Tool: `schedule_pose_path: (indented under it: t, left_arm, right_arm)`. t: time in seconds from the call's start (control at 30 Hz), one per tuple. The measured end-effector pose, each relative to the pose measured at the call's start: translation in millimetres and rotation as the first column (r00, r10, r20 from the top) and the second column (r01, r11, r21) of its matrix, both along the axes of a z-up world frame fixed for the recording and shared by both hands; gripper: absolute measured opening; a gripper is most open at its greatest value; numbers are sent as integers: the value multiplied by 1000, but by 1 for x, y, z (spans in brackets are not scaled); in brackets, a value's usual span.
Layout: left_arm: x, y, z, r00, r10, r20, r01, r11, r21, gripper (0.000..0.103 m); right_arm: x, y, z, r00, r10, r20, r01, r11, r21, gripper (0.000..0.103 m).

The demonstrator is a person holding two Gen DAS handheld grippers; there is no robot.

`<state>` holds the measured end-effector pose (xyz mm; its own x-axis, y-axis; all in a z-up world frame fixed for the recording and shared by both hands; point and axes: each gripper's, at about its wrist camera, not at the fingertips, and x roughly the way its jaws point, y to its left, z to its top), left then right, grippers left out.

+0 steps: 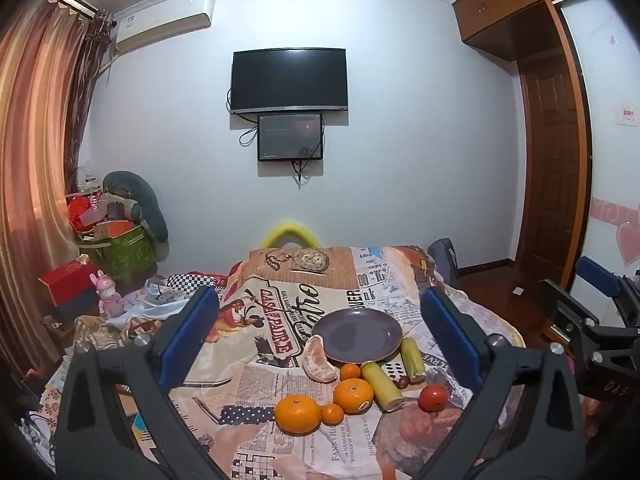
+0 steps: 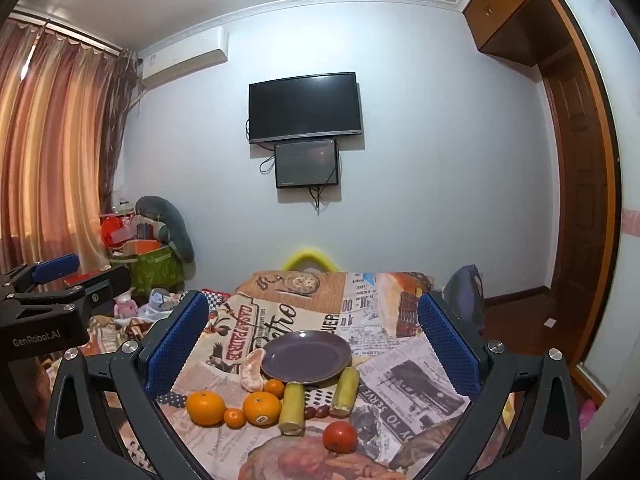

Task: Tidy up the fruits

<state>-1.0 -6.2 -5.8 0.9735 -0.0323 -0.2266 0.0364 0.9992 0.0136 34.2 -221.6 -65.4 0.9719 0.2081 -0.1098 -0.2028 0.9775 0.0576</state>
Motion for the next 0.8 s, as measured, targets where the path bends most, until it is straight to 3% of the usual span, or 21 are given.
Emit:
schedule_pose_path:
  t: [0.8]
  left_arm:
    - [0,-5,1,1000,-8,14,8,1000,5,103]
  right_arm:
    - [2,0,-5,1000,0,-7,0,1000,-1,103]
